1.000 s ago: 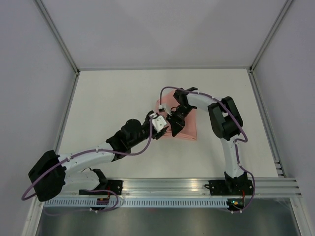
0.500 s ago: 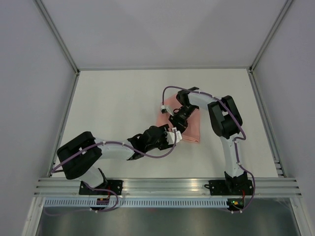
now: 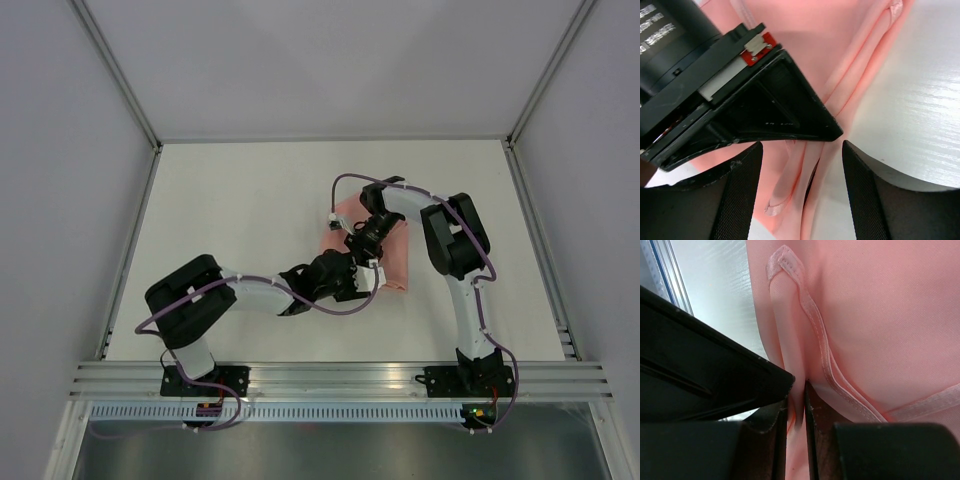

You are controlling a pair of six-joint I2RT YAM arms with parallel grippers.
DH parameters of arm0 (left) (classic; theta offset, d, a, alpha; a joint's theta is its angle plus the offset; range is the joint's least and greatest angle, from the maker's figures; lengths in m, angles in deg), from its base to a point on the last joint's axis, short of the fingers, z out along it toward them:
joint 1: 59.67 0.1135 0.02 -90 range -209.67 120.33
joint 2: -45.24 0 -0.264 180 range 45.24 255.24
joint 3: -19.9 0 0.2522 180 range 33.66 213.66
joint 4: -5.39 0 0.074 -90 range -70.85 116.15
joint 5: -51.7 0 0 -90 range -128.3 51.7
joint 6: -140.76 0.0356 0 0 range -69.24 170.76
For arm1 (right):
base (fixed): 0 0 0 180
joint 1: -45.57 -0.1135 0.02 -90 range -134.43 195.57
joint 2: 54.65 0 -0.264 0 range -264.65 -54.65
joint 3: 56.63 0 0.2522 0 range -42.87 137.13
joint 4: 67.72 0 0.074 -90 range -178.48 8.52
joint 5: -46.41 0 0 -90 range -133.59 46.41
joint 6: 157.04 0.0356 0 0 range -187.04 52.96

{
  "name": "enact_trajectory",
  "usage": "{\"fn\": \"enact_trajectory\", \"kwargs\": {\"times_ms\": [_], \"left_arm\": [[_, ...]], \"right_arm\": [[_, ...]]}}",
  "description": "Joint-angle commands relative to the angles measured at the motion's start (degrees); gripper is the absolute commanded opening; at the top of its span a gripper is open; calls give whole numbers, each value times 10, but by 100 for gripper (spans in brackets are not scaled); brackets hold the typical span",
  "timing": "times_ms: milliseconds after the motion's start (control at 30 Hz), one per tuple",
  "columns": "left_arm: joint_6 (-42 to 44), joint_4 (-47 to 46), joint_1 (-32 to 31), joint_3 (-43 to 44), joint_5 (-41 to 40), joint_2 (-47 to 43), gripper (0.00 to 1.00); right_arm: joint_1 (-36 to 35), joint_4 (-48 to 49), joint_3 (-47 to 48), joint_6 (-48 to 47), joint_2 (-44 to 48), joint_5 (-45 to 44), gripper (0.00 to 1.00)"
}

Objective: Fold the napkin, place the utensils inside, and roll it up
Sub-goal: Roll the napkin at the center of the board.

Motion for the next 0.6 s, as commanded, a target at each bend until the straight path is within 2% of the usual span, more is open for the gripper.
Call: {"fn": "enact_trajectory", "kwargs": {"times_ms": [0, 433, 567], "left_arm": [[35, 18, -4, 28, 31, 13, 70], [51, 78, 5, 65, 61, 65, 70], [44, 115, 6, 86, 78, 81, 65]], "right_arm": [[2, 74, -16, -52, -58, -141, 17], [5, 56, 4, -57, -69, -142, 16], [5, 53, 13, -56, -72, -141, 16]]}}
